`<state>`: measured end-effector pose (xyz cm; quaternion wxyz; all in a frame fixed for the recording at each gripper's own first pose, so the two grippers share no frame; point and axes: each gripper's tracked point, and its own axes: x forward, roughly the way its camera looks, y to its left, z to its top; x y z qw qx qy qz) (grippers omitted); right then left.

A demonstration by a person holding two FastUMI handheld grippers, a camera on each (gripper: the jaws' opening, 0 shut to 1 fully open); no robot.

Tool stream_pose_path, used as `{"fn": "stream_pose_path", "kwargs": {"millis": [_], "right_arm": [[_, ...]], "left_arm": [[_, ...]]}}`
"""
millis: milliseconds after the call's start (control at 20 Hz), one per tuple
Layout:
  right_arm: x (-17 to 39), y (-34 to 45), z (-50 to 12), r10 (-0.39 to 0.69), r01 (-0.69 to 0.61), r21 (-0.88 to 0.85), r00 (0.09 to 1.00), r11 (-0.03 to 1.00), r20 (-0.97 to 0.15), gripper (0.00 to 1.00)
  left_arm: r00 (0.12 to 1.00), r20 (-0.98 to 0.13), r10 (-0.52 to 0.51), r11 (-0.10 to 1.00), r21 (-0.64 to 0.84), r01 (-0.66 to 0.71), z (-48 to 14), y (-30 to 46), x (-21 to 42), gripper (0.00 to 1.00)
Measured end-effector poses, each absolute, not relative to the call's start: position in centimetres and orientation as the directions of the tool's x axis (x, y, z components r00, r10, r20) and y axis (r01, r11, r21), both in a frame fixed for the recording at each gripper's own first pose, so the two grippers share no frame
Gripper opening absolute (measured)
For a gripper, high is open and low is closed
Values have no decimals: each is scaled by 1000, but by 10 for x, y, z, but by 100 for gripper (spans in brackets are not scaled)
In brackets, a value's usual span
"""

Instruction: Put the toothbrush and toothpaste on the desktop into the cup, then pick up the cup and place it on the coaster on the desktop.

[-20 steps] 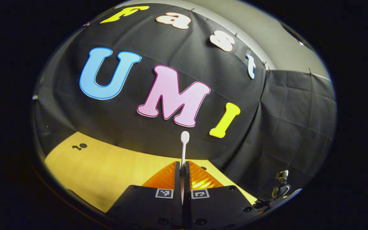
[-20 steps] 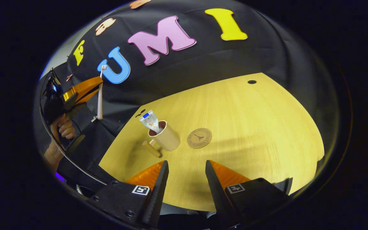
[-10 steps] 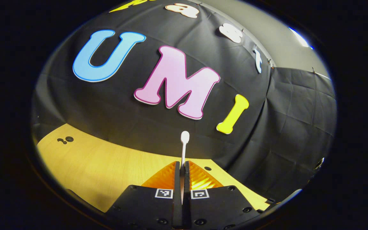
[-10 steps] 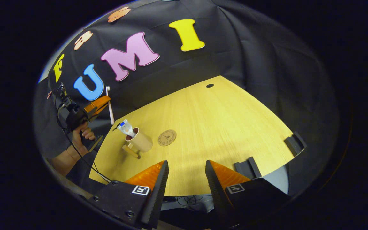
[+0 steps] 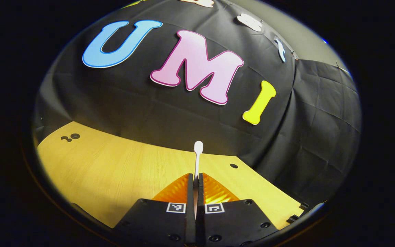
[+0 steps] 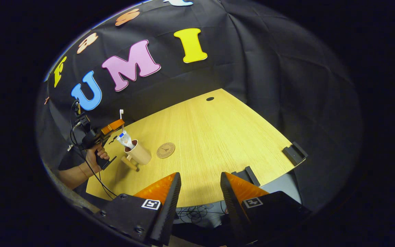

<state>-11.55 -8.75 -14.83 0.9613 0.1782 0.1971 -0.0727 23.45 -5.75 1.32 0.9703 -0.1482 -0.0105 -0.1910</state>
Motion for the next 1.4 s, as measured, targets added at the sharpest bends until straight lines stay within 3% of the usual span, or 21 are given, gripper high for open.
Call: {"fn": "stream_pose_path", "kwargs": {"millis": [850,1000,1050,1100,1150,1400], "right_arm": [[-147,-82,-142,-118,256,318,912,913,-393,71],[-151,-83,-141,-119,259,323,911,910,-394,71],[-153,-83,-141,-117,258,327,912,909,-394,71],[-154,-83,-140,-114,256,329,911,909,-396,71],[-154,-81,-141,-106,252,331,910,909,-400,71],[-148,-78,-140,-53,211,331,903,920,-427,71]], "left_arm": [[891,30,-453,852,-281,443,-20,-62,215,10],[884,1,-467,856,-251,452,-30,-63,205,30],[885,-7,-465,858,-247,449,-34,-63,202,31],[885,-18,-466,859,-247,448,-36,-62,198,25],[885,-32,-464,862,-247,443,-43,-61,195,36],[891,-101,-443,885,-211,416,-55,-52,170,60]]}}
